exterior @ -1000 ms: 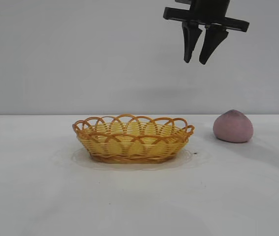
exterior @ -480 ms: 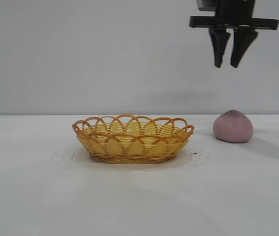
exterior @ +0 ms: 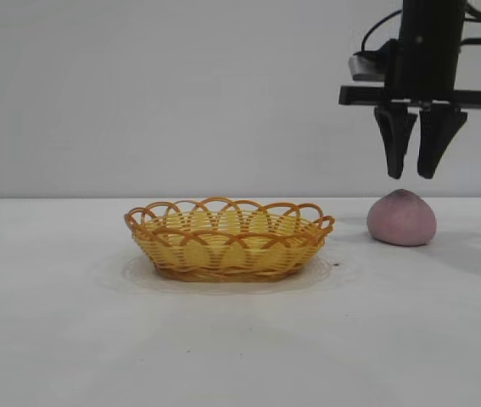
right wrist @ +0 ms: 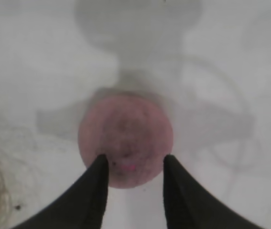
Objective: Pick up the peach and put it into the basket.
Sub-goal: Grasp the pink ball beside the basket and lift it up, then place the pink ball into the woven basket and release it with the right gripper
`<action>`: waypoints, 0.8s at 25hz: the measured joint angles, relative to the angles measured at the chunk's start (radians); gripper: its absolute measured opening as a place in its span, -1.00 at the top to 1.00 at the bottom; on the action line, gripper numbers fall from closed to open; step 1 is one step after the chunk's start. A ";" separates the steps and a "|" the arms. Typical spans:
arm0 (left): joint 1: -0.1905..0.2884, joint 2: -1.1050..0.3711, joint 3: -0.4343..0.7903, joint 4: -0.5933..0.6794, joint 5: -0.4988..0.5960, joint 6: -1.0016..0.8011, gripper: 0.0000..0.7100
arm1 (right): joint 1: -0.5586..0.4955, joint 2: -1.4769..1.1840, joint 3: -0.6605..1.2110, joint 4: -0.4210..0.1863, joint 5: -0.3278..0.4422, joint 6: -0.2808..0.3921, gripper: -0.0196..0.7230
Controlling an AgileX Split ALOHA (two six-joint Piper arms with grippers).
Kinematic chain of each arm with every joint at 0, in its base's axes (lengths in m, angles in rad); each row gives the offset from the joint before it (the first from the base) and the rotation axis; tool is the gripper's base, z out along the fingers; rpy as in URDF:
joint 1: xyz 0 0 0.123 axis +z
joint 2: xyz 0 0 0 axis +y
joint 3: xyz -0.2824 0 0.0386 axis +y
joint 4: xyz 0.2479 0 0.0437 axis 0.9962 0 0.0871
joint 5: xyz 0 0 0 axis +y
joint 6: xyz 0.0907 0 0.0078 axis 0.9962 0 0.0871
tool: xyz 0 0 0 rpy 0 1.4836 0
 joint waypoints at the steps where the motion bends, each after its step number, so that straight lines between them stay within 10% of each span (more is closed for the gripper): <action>1: 0.000 0.000 0.000 0.000 0.000 0.000 -0.19 | 0.002 -0.018 0.000 0.000 0.000 -0.005 0.95; 20: 0.000 0.000 0.000 0.000 0.000 0.000 -0.19 | 0.341 -0.173 0.000 0.124 0.077 -0.146 0.95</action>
